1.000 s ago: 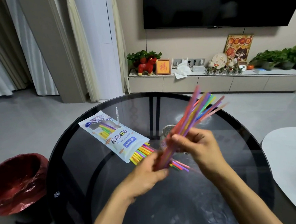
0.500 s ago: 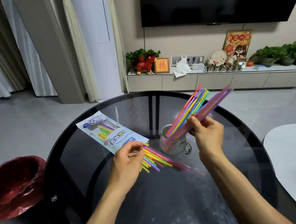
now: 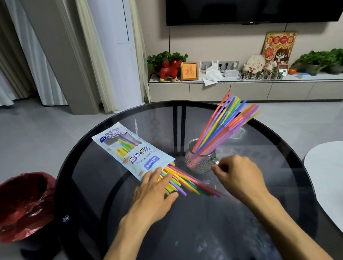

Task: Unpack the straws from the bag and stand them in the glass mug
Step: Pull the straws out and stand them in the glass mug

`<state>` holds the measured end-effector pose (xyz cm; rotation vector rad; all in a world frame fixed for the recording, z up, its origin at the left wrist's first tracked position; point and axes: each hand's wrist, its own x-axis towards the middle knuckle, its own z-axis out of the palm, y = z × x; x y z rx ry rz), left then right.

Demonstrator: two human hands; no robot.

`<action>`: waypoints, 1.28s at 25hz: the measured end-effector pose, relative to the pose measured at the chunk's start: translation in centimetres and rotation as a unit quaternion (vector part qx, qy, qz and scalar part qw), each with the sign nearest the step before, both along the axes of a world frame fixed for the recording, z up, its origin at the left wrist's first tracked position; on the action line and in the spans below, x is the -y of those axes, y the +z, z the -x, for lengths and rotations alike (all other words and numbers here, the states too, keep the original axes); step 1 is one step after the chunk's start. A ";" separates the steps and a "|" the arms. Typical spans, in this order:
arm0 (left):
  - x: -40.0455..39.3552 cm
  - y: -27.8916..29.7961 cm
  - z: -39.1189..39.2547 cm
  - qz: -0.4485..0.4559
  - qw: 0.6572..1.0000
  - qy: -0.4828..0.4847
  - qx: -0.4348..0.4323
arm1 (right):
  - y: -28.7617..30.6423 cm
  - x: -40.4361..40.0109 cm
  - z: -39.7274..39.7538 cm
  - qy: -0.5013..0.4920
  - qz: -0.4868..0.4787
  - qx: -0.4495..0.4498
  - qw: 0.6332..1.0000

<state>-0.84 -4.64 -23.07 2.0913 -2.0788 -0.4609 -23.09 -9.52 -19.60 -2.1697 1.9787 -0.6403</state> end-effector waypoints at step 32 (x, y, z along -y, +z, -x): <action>-1.2 -0.6 0.3 0.061 0.997 -0.038 0.020 | -2.6 -0.4 -4.5 0.136 -0.243 0.021 0.960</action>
